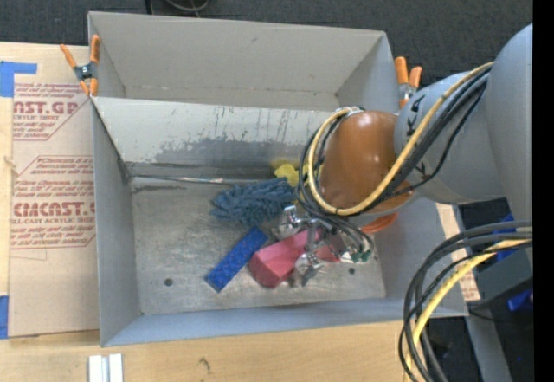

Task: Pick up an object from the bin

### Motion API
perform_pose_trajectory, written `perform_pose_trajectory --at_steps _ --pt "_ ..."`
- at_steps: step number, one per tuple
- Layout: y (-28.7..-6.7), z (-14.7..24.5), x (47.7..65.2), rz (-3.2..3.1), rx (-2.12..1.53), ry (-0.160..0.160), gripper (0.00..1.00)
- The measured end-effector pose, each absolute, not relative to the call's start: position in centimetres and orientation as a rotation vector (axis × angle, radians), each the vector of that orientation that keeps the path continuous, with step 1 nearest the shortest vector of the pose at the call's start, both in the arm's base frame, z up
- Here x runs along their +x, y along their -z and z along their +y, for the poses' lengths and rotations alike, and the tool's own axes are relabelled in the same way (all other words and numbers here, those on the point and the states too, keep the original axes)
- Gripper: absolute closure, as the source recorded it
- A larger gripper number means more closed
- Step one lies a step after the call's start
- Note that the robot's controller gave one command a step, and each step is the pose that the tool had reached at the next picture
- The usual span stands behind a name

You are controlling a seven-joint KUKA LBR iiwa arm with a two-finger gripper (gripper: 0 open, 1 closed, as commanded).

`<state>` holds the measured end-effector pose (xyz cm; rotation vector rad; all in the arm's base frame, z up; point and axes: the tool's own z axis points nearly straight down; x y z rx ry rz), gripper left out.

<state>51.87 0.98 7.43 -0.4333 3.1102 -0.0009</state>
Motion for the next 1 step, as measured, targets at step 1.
perform_pose_trajectory --at_steps 1 --pt "-20.20 1.57 52.23 3.121 -0.384 -0.001 1.00"
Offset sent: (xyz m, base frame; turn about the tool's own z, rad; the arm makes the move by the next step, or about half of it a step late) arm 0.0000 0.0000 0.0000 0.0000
